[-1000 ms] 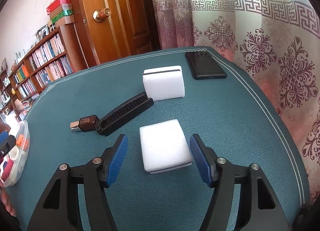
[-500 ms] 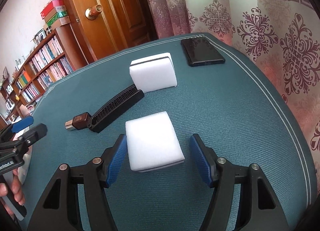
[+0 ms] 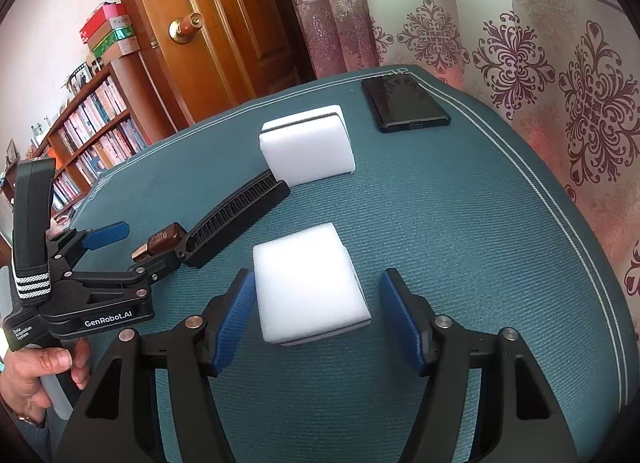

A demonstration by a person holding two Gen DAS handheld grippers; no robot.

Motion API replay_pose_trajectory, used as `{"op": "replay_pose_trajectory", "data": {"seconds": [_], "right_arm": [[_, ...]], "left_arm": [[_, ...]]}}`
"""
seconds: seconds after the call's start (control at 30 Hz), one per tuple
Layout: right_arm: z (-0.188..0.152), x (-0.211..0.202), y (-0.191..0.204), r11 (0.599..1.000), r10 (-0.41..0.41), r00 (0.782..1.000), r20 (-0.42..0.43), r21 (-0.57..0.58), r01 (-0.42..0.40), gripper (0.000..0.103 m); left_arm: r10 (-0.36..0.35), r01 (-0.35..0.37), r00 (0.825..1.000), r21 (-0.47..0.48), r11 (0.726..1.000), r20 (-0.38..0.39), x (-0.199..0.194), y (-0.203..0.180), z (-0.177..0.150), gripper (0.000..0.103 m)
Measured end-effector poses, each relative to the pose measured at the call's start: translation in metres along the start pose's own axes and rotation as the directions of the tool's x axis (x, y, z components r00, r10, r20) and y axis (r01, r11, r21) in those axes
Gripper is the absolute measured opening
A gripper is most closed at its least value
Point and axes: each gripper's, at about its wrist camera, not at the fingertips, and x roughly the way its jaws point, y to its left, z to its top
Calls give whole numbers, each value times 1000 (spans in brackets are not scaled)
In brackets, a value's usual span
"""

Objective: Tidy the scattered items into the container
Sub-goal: 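Grasp the brown cosmetic bottle with the left tool while the right tool approaches the white sponge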

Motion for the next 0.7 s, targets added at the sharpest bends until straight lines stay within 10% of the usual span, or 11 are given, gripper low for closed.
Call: {"op": "replay_pose_trajectory", "data": {"seconds": [0.17,0.5,0.7], "right_arm": [[1,1,1,1000,-8,1000,-3,-7,8,68],[1,1,0,1000,-7,1000,-1,-5,7,68],[0,1,1,1000,-9,1000,-2,-7,9,68]], "left_arm": [[8,-8,1000,8,1000,12,4,-3,6,89],[-53,51,998,53,997,38,-6,-23,1,29],[-69,68,997,22,997,44,-17,-26,1,23]]}}
